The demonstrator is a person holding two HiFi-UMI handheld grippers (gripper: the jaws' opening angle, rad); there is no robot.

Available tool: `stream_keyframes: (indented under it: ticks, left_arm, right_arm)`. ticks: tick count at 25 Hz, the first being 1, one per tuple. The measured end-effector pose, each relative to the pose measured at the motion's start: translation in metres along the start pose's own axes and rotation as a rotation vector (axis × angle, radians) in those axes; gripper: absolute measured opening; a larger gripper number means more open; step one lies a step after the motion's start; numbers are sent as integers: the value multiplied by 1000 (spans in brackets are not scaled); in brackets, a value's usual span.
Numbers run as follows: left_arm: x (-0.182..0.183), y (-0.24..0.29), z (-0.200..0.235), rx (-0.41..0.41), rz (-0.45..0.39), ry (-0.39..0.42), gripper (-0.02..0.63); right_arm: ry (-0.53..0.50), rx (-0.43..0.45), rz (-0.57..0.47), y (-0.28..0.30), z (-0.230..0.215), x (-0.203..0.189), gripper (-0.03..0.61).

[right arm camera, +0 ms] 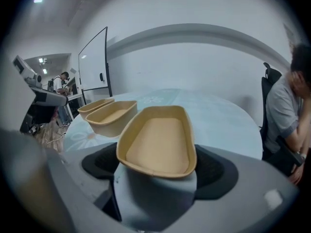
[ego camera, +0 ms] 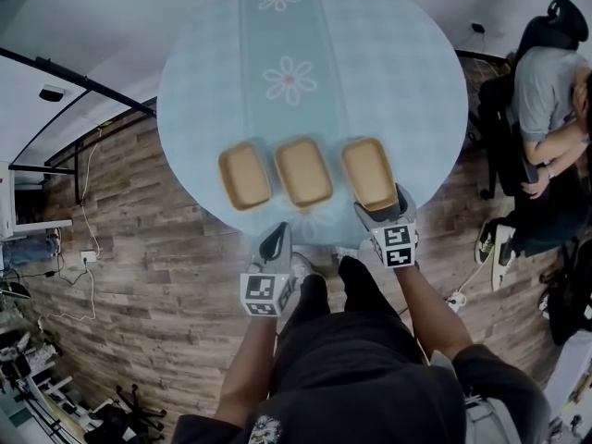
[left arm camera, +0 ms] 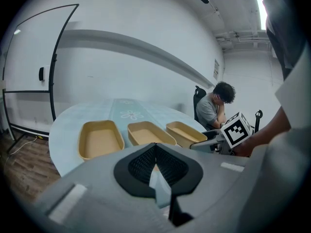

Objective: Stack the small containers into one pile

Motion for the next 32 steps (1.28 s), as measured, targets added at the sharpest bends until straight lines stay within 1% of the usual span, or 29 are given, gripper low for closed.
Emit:
stream_keyframes:
  ticks: [3, 8, 13, 17, 20, 24, 27, 32]
  left_arm:
    - [2, 0, -2, -7, 14, 0, 5]
    - [7, 2, -3, -20, -9, 8, 5]
    - [13, 0, -2, -12, -32, 0, 5]
    - [16, -12, 9, 11, -57, 10, 5]
    - [14, -23, 16, 25, -48, -17, 5]
    - [11, -40, 33, 52, -61, -37, 5]
    - [7, -54, 46, 70, -55, -48, 5]
    - [3, -73, 69, 89, -68, -59, 5]
  right_arm:
    - [17, -6, -26, -4, 0, 5, 461]
    - [18, -15, -76, -14, -2, 22, 459]
    - [19, 4, -127, -19, 7, 46, 457]
    - [-20, 36, -165, -16, 34, 68, 457]
    - [-12, 68, -175, -11, 53, 79, 457]
    - [-11, 90, -168, 2, 82, 86, 457]
    - [-10, 98, -164, 11, 101, 91, 457]
    - [11, 100, -128, 27, 129, 90, 457]
Point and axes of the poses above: the fingertips, and each gripper's own axes: y forward along the fingers, z to its left, x out of its top, the point moved 7 cm from there along -y, backward along the fingers, and after that the axes turned 1 degree about -y, right-handed, at the moved point
